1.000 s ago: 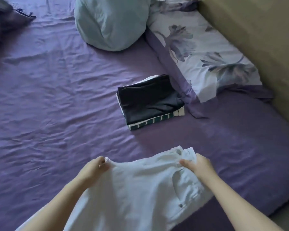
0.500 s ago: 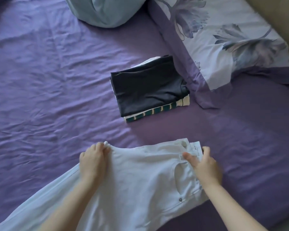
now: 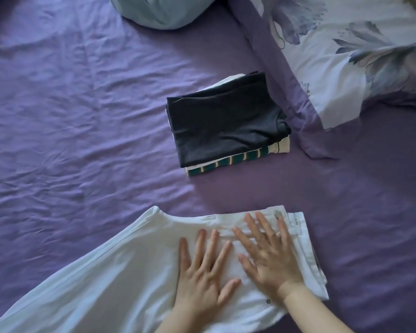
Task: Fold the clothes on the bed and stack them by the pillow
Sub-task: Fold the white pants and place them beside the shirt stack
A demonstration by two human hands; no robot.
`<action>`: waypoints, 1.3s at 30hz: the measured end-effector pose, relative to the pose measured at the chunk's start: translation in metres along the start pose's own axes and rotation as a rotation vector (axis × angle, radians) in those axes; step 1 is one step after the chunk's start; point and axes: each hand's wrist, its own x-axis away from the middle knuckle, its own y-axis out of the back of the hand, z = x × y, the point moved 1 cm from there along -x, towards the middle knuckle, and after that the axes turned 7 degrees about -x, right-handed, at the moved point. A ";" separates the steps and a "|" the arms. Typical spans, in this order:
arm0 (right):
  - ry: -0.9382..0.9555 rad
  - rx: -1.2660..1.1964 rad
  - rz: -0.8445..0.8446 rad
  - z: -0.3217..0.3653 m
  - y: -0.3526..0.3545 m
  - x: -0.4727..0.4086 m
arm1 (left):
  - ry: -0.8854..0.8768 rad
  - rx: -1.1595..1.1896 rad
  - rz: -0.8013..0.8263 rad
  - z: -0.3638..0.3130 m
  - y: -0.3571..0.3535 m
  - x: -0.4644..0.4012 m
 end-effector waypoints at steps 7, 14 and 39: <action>-0.133 0.047 0.200 0.016 0.025 0.001 | 0.036 0.022 0.129 0.005 0.034 0.017; 0.020 -0.036 0.281 0.144 0.025 0.003 | 0.213 0.049 0.171 0.078 0.049 0.129; 0.419 0.007 0.745 0.385 -0.005 -0.140 | 0.563 0.711 0.399 0.327 0.070 0.241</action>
